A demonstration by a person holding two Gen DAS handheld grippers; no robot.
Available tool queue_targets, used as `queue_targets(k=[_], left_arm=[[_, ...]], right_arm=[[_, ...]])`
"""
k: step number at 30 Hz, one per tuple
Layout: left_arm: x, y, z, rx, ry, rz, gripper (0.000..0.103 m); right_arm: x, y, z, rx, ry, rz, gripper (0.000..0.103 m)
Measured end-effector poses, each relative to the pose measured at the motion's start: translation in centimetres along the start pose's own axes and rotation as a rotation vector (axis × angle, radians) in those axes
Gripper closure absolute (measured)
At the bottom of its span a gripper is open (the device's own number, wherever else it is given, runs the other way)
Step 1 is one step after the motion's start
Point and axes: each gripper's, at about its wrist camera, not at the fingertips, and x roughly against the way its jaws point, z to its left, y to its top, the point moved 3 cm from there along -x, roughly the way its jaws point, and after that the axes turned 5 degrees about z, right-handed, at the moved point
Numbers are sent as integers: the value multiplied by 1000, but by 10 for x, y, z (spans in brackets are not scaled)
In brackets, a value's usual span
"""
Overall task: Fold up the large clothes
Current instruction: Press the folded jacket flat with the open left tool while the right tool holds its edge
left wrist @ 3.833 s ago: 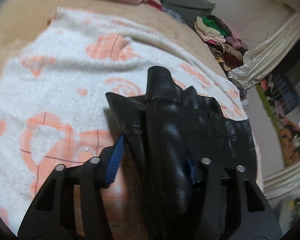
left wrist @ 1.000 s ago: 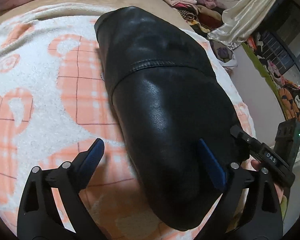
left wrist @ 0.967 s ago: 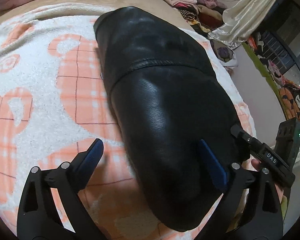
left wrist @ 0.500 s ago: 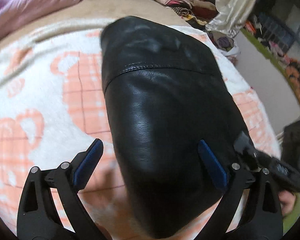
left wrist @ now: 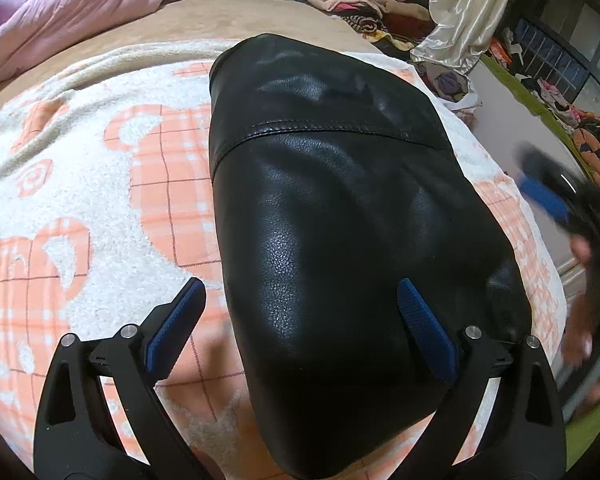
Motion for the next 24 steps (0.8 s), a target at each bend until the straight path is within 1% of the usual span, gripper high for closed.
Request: queue_targets(k=[1,3,4,5,6,7,8,9,11,13,14,15,16,18,20,21,24], left_arm=[[0,-1,1,-3,3,-2,13],[0,-1,-1,-11,11,-7,13],[0,-1,-2,-17,18,-10,13],[1,-2,-5,-23,24,-14,13],[2,-1,-6,-35,35,-20,13],[2,-1,-7,-44,41,-23,13],[2,-2,-8,-53,48,-24,13],[2,-2,-8,-56,53,-24,13],[5,-2,-8,-47,43,-28,14],[9,-2,-10,-41,-7,-33,13],[9,-3,-13,-44,-25,-33,13],[8,-4,-16,-53,-28,-32,13],[5,-6,-20,-66,-23,-28,13],[-5,-10,-24,-78,-9,-11,13],[-9,-11,-22,-56,-36,-1,13],[-10,-10,-22,-41,-51,2,13],[-11,-10,-21,-46,-39,-4,13]], right_arm=[[-14,9,5,23,-18,20,35],[-44,19,8,14,-30,64,35],[-58,21,7,13,-32,95,37],[-68,22,7,15,-48,112,43],[-75,21,8,29,-46,125,64],[-81,22,12,50,-25,135,84],[-79,23,14,66,-11,112,89],[-70,23,17,70,37,76,91],[-45,30,21,67,144,-17,92],[-23,35,15,47,208,-59,92],[-18,37,9,29,221,-66,92],[-19,38,1,13,206,-59,92],[-28,34,-12,-13,170,-29,92],[-49,24,-31,-72,130,47,91],[-67,12,-48,-125,114,98,89],[-73,9,-51,-142,105,105,86],[-80,6,-51,-138,93,111,84]])
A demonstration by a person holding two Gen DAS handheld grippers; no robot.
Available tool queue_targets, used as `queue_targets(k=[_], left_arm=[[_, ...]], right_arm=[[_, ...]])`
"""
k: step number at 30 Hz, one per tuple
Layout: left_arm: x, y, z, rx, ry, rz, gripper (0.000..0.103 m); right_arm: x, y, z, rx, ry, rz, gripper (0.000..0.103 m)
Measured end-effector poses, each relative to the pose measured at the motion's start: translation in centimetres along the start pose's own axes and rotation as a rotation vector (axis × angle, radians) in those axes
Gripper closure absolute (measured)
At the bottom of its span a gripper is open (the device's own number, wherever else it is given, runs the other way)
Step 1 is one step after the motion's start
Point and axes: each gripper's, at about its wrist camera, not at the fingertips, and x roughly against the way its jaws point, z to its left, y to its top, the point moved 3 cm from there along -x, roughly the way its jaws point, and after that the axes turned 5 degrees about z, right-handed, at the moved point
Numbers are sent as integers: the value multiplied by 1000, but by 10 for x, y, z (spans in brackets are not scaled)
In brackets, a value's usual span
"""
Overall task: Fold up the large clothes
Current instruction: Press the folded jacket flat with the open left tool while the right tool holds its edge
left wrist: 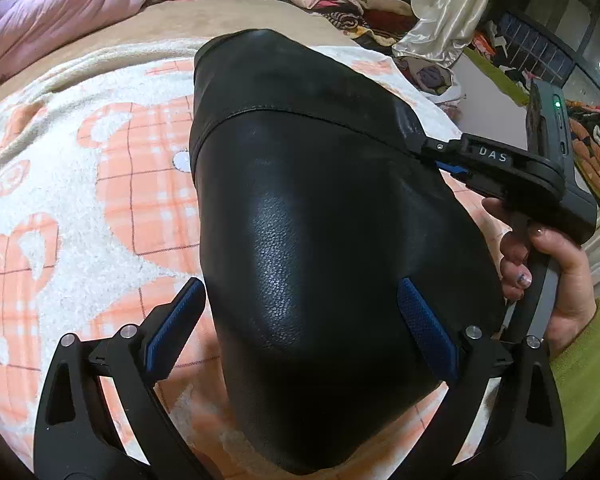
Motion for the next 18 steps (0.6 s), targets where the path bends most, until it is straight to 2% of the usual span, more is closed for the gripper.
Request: queue_targets(k=[8,10,13,17,18], left_arm=[[2,1,-4,5,5,2,13],[3,2,-3,5,7,3,13],[6,4,-3,8,7,2,13],[10,3,-3,5,13,-3,13],[11,2,-2,6,15,-3,13]], right_arm=[[0,-5,-8,-52,37,-23,81],[3,-7,-9,-60,25,-25,72],[13,-13,-5,-64,23,-22,66],[24,-22,5,4,-42,-23,57],[27,-24,7,17,-54,-27,52]])
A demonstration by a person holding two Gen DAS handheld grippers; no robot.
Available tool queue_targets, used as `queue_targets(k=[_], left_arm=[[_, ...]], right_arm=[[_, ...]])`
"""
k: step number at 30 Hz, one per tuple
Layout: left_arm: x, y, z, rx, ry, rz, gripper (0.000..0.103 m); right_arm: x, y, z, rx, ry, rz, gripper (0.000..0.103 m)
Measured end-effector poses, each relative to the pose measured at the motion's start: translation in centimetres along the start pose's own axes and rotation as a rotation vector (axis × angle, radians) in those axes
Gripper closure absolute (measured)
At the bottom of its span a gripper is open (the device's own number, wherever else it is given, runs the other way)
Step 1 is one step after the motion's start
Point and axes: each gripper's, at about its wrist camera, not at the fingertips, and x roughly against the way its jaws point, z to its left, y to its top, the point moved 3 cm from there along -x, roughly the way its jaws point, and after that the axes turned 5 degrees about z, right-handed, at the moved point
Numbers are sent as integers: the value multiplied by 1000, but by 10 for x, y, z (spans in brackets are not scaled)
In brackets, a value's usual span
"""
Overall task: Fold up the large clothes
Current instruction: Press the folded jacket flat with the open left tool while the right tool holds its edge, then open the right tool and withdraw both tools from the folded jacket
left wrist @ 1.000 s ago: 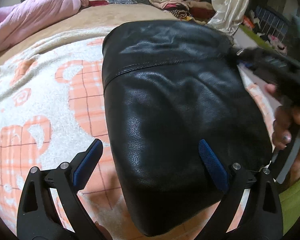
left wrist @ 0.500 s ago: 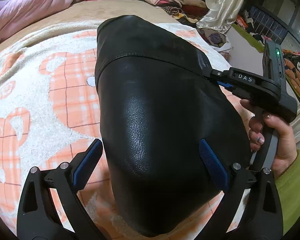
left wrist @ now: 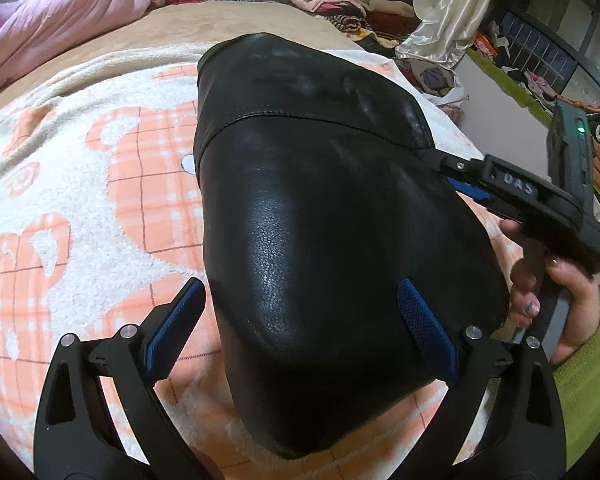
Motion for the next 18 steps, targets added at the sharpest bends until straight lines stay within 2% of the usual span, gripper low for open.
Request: queue_targets(k=[3,7,13,16,18], left_arm=[[4,-4,1,-2,2,-5,13],[7,-7,2,-1,-3,-4,13],[15,-12,2,-4,-4,-11,13],[18,-15,3,-8,-5,-14,13],[20,-16,4,-6,-9,-14,10]], right_arm=[[13,-8,8,34,-39,-12,45],[35,-28,19,96,-79,-52,43],[58,-62,19,91,-71,-63,43],[65,-79,20,94,-79,-57,36],[66,-87,22,97,-87,-50,35]])
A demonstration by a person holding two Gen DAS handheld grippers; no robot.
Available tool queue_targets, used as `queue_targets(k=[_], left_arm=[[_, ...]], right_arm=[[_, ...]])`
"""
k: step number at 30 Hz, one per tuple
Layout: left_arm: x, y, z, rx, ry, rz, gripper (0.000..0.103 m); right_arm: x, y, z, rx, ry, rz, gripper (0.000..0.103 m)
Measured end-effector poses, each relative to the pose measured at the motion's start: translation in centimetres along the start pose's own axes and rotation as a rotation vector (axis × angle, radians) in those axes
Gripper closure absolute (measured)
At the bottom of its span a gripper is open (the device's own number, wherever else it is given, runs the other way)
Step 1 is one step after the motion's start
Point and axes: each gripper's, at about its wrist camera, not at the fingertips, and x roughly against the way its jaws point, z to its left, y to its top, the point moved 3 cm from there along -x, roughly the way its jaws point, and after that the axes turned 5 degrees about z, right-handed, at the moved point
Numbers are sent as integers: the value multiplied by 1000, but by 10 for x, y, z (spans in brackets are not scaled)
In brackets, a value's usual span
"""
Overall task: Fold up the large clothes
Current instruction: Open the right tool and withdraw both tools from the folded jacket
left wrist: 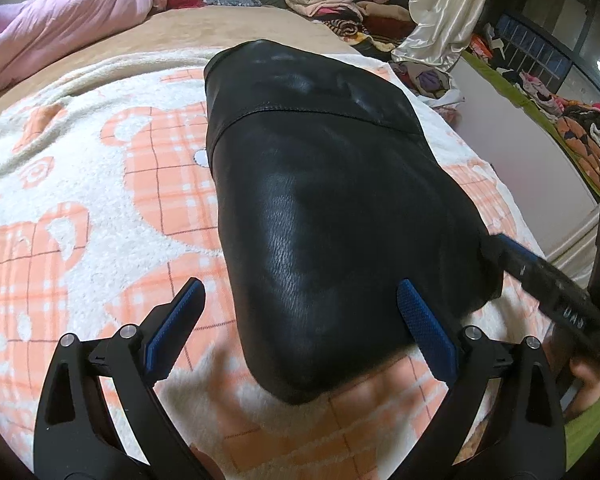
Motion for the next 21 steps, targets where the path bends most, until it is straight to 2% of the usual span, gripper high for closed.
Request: queue_targets(k=[10,21], left_arm=[[15,-15,2,-13,21,-24,10],[34,-38,10,-6,33,-75,10]], right_arm=[[4,-20,10,22,-56,23,23],[37,-39,31,100,-80,-77,9]])
